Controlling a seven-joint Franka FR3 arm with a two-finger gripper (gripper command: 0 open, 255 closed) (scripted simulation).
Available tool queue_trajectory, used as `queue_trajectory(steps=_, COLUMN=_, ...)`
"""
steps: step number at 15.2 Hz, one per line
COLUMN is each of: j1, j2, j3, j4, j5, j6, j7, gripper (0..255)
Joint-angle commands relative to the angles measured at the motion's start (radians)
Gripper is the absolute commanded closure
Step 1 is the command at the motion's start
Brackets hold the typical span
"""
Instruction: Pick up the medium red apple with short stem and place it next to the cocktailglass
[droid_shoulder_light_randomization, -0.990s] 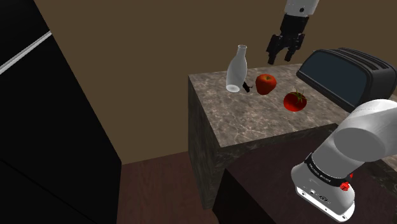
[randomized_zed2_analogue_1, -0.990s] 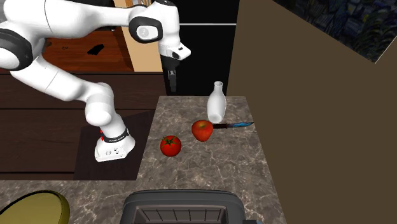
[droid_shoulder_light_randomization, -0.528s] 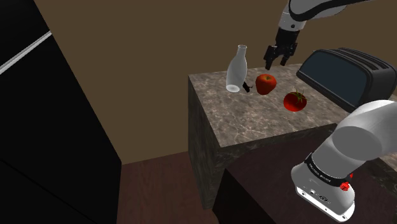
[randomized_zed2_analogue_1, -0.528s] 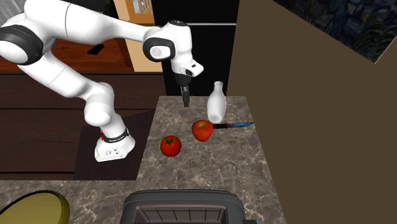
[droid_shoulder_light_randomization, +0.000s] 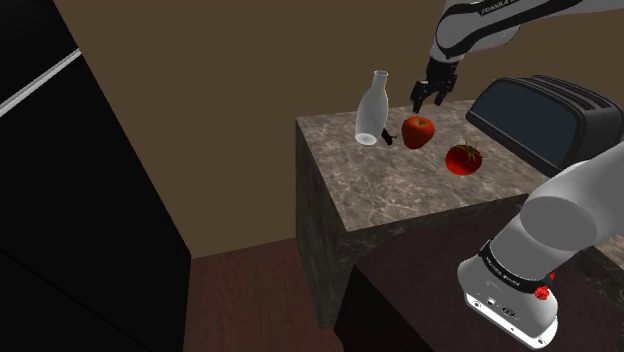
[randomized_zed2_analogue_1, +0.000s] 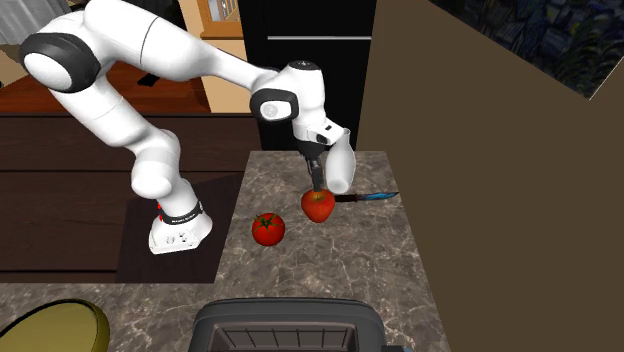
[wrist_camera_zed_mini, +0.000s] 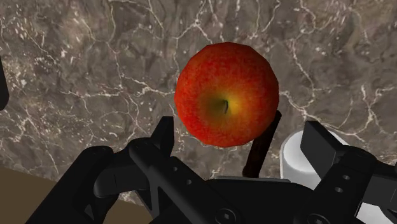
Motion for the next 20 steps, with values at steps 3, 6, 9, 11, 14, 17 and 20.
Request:
queue_trajectory(steps=3, j1=-0.005, j2=0.039, j3=-0.013, j4=-0.019, j5=-0.004, j6=0.064, j7=-0.009, gripper=0)
queue_trajectory(steps=6, j1=-0.006, j2=0.064, j3=-0.019, j4=-0.038, j5=-0.004, j6=0.109, j7=-0.011, gripper=0)
queue_trajectory(steps=9, j1=-0.006, j2=0.069, j3=-0.020, j4=-0.042, j5=-0.004, j6=0.117, j7=-0.011, gripper=0)
queue_trajectory(steps=11, j1=-0.006, j2=0.069, j3=-0.020, j4=-0.042, j5=-0.004, j6=0.117, j7=-0.011, gripper=0)
queue_trajectory(steps=14, j1=-0.006, j2=0.069, j3=-0.020, j4=-0.042, j5=-0.004, j6=0.117, j7=-0.011, gripper=0)
queue_trajectory(steps=17, j1=-0.006, j2=0.069, j3=-0.020, j4=-0.042, j5=-0.004, j6=0.117, j7=-0.011, gripper=255)
queue_trajectory(steps=20, j1=-0.006, j2=0.069, j3=-0.020, j4=-0.042, j5=-0.004, j6=0.117, j7=-0.011, gripper=255)
